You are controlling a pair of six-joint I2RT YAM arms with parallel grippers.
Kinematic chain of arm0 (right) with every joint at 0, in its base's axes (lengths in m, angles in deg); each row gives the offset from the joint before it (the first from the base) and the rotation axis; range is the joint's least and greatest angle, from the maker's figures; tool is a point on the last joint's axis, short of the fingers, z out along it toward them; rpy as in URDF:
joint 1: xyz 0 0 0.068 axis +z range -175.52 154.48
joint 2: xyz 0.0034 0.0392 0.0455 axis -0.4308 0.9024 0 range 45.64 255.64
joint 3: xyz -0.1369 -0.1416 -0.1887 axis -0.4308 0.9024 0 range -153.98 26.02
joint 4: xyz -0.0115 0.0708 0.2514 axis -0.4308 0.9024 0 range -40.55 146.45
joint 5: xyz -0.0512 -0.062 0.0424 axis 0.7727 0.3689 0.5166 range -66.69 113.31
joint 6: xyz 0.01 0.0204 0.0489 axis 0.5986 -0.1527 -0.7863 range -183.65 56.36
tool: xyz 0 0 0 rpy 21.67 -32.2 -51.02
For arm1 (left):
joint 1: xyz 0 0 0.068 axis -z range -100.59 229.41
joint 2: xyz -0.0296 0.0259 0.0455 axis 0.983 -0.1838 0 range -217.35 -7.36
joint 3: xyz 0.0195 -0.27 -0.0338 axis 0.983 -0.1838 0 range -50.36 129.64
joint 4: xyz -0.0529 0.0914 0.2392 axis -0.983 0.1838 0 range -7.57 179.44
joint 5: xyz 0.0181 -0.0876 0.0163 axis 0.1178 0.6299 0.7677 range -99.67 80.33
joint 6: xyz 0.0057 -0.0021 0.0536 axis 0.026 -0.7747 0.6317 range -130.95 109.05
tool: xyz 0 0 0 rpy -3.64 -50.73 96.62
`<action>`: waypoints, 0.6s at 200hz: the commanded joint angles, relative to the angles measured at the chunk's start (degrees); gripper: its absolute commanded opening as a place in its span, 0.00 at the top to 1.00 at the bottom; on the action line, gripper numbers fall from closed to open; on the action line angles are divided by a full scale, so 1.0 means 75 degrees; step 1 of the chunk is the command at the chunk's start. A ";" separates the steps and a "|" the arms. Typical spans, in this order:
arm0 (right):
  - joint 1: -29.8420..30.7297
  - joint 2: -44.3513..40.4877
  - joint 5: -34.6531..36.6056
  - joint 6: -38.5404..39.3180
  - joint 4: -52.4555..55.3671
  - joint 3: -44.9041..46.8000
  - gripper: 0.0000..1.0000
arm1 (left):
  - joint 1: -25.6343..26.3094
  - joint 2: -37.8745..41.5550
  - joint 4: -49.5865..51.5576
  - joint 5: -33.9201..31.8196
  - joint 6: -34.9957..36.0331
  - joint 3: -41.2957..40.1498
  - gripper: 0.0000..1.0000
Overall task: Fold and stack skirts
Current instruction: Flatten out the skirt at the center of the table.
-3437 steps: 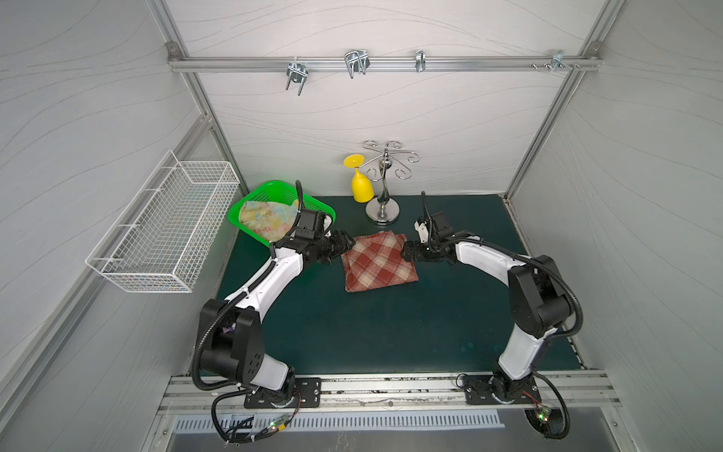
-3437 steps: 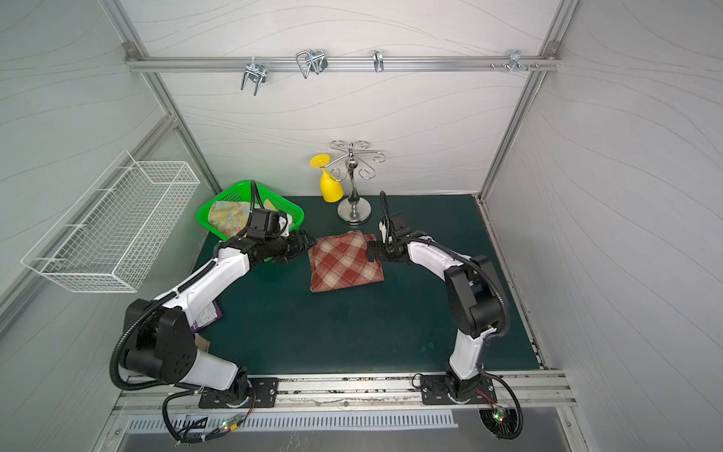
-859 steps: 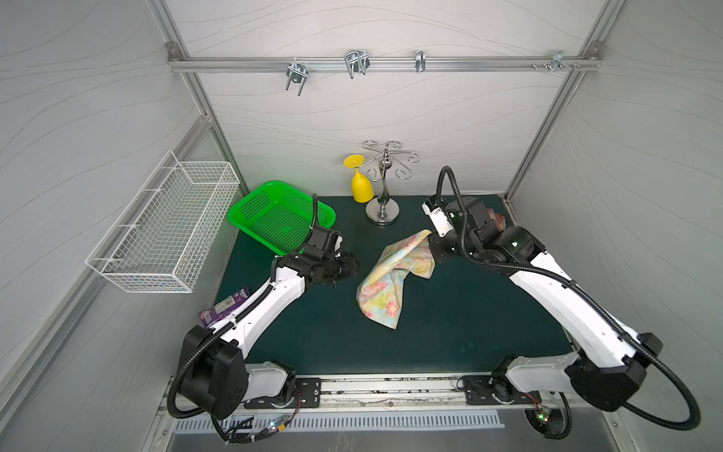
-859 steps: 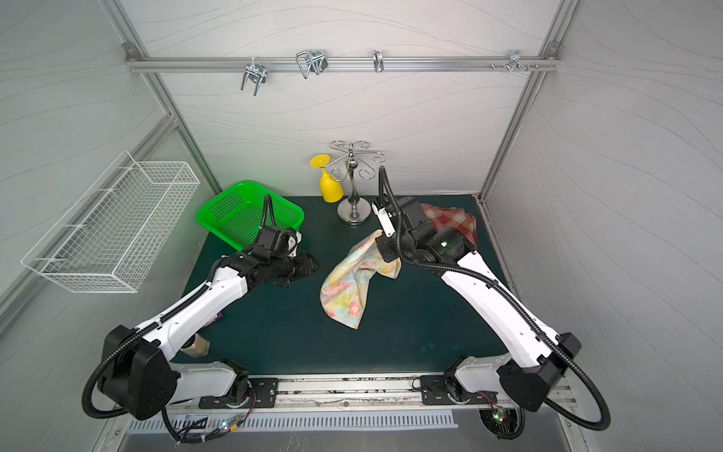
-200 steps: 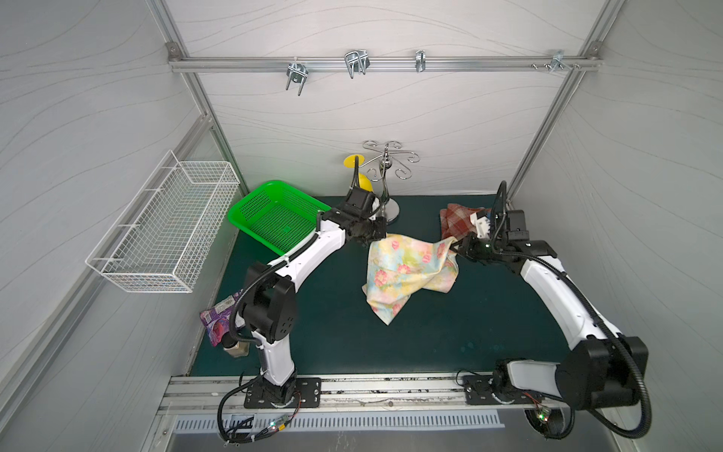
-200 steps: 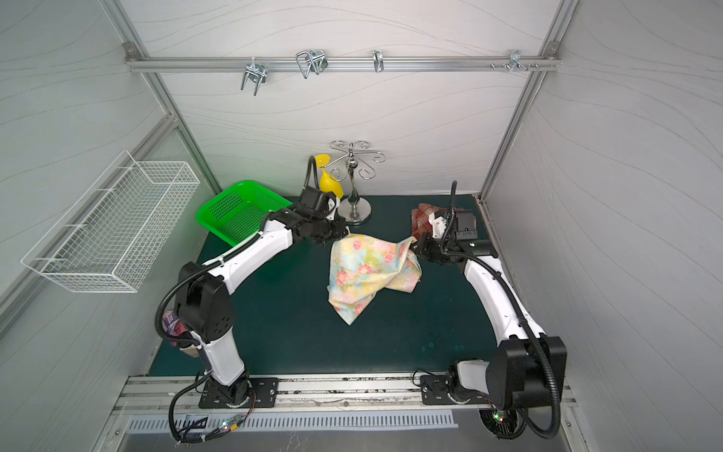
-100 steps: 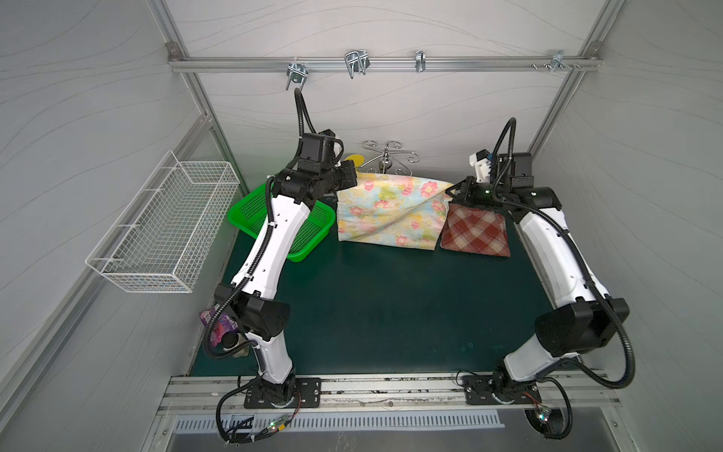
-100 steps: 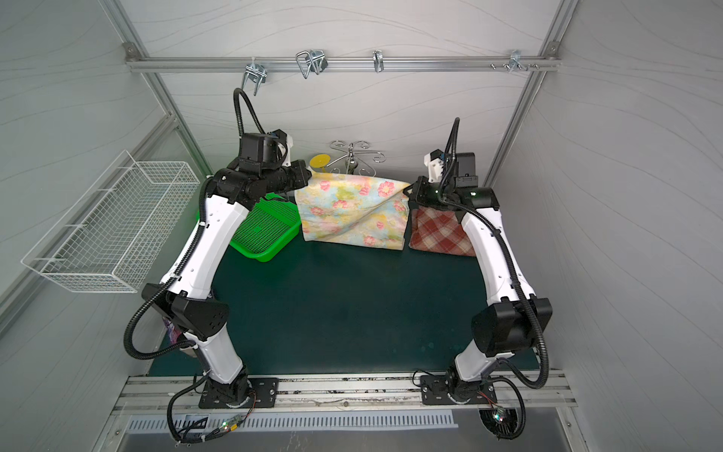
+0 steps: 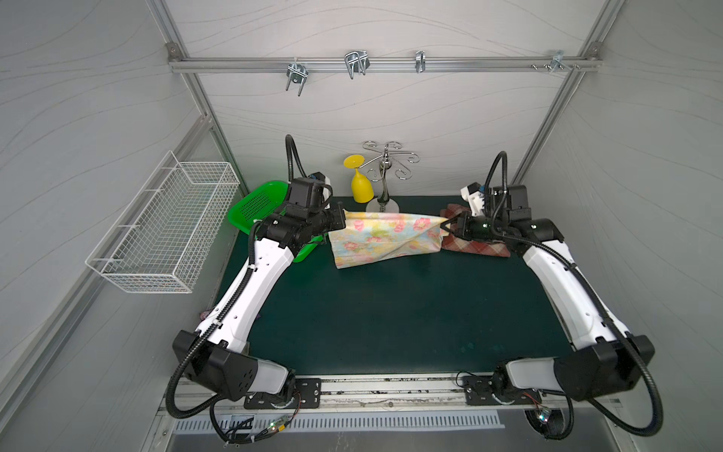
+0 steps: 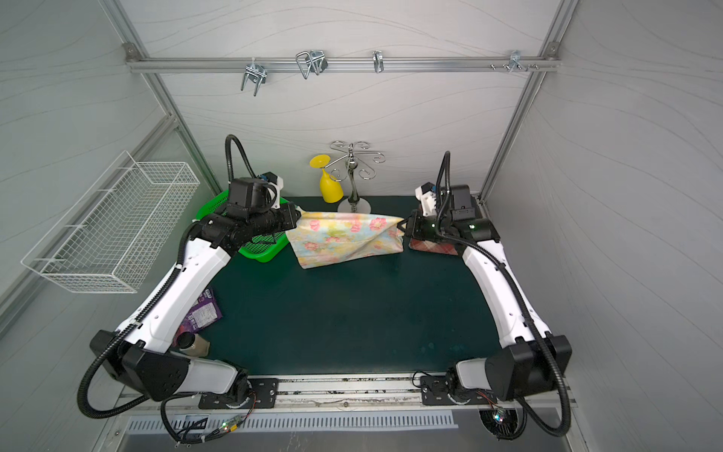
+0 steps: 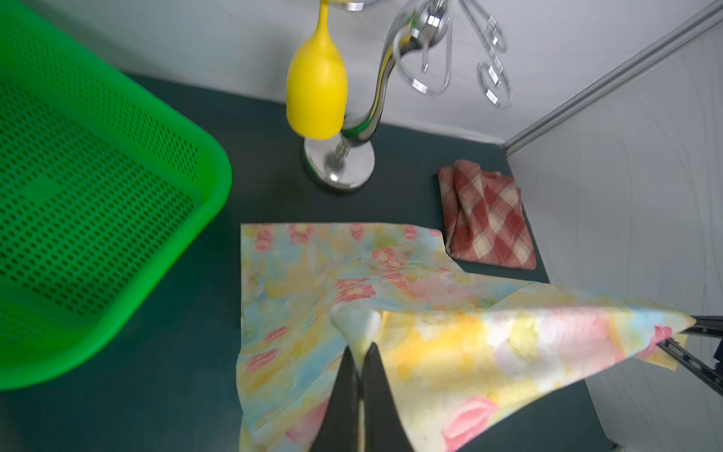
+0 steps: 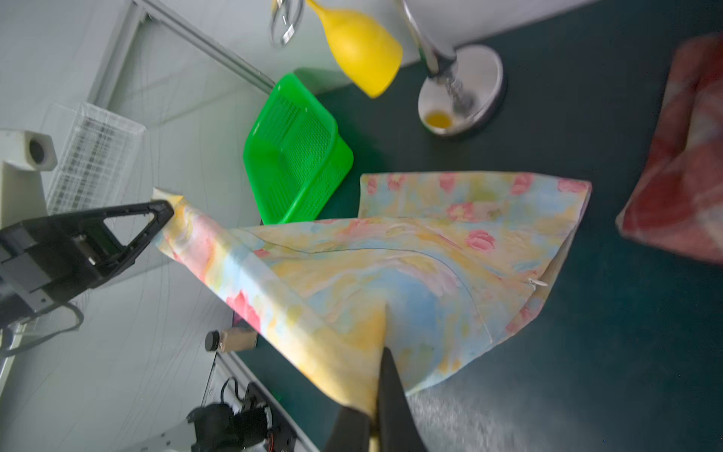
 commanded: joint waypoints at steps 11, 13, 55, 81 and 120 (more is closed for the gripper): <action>0.0811 -0.1782 0.0680 -0.0469 -0.0103 0.1884 0.93 | -0.0107 0.1631 -0.0846 -0.0036 -0.0729 -0.2386 1.00; 0.0905 -0.1891 0.0715 -0.0533 -0.0120 0.2045 0.92 | -0.0102 0.1762 -0.0911 0.0006 -0.0773 -0.2535 1.00; 0.2823 -0.3864 0.1495 -0.2125 -0.0629 0.5040 0.57 | -0.0097 0.4021 -0.1097 0.0160 -0.1688 -0.5535 1.00; 0.3199 -0.4416 0.1899 -0.2507 -0.0867 0.5732 0.21 | -0.0097 0.4816 -0.0760 0.0053 -0.2057 -0.6322 0.77; 0.3191 -0.3461 0.2082 -0.2228 -0.0976 0.4902 0.01 | -0.0108 0.5982 -0.0047 -0.0279 -0.2476 -0.6662 0.45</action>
